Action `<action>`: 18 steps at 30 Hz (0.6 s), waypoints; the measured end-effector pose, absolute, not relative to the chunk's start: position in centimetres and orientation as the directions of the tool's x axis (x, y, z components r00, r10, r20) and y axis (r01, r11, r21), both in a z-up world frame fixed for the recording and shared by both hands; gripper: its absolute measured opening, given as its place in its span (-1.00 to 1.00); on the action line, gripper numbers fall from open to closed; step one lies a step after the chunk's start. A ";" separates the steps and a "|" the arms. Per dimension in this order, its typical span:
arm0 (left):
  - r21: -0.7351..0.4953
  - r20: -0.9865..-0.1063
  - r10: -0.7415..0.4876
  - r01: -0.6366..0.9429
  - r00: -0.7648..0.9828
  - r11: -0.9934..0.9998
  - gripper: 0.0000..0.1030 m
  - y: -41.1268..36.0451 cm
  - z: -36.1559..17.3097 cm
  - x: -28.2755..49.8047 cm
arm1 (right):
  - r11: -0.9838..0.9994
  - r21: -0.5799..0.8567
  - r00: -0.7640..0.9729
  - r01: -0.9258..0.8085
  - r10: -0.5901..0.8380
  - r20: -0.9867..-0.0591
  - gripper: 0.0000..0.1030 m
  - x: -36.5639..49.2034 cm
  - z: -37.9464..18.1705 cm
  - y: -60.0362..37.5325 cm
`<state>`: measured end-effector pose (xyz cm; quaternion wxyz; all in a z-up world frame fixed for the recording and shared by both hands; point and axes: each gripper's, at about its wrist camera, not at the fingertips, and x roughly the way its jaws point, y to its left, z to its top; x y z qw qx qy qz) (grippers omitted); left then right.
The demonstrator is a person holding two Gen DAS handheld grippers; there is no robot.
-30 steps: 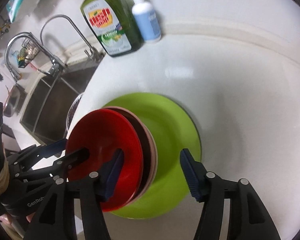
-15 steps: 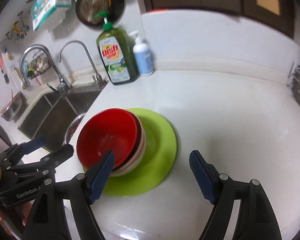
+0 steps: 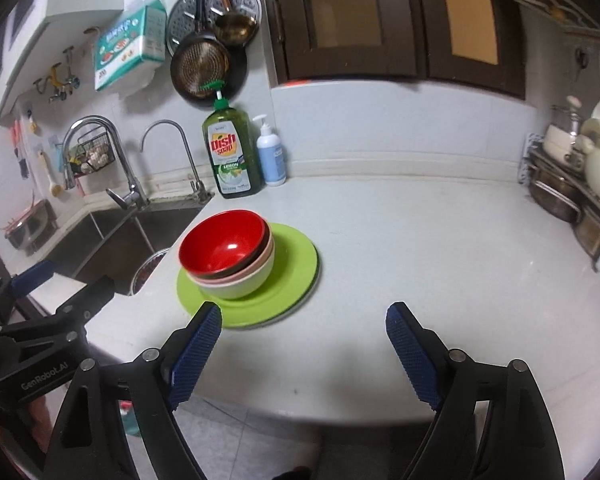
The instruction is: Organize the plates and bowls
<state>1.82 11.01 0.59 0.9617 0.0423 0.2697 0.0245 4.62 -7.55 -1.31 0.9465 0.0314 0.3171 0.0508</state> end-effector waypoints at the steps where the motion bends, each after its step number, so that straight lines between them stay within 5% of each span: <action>1: 0.095 -0.511 0.068 -0.022 0.857 0.995 0.98 10.9 0.8 1.2 | 0.993 0.091 0.800 -0.073 0.113 -0.589 0.65 3.8 -1.2 -7.6; 18: 0.094 -0.458 0.023 0.022 0.889 0.995 1.00 11.2 2.5 -5.6 | 0.997 0.065 0.860 -0.040 0.068 -0.505 0.74 -5.3 1.3 -7.2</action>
